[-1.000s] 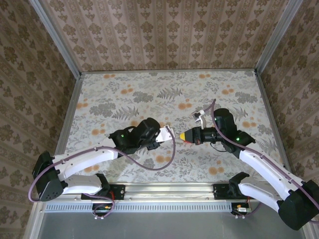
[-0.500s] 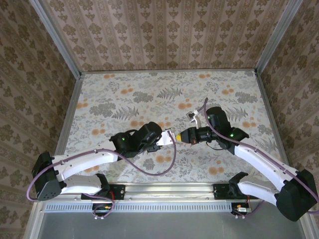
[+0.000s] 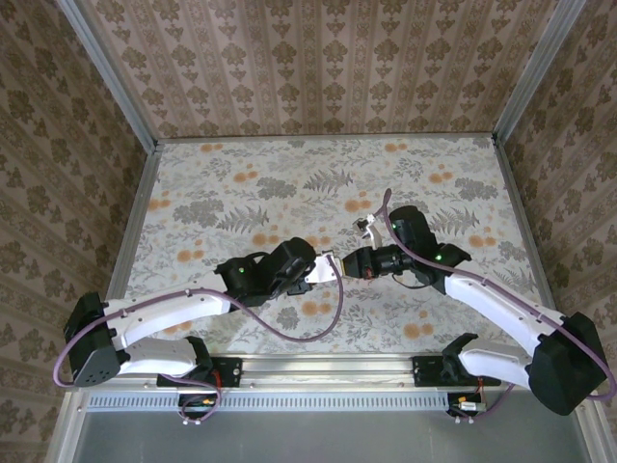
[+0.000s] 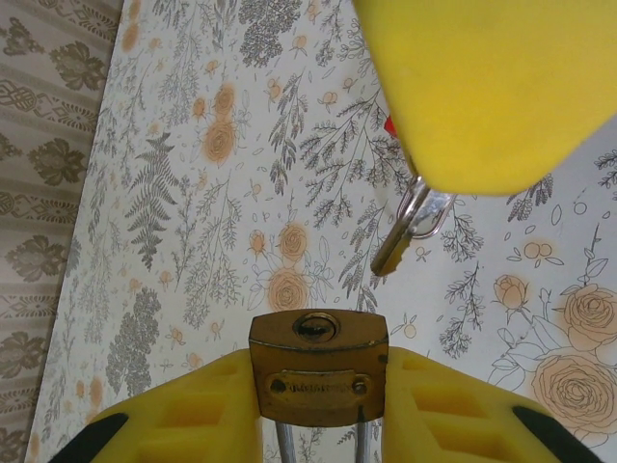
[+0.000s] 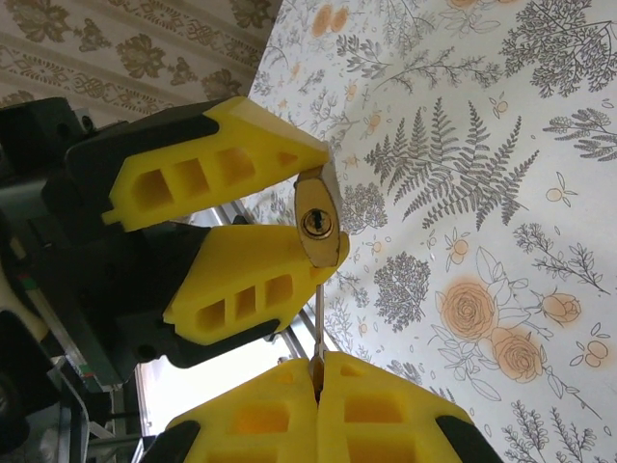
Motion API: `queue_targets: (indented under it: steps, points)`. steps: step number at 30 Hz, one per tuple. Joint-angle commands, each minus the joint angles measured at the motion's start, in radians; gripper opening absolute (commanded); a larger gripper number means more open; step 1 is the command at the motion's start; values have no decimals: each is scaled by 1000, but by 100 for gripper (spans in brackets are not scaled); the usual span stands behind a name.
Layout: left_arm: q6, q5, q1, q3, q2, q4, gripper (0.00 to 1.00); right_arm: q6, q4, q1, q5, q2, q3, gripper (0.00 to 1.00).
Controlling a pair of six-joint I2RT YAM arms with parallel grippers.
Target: Unlock with the key
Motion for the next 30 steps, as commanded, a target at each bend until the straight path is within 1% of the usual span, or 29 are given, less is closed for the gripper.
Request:
queue_targets:
  steps: [1,30]
  points:
    - [21,-17,-10,-8,4,11,30,25,36,6,-18,9,33,1]
    - [33,-24,-29,-20,0,13,30,36,58,10,-58,62,54,1]
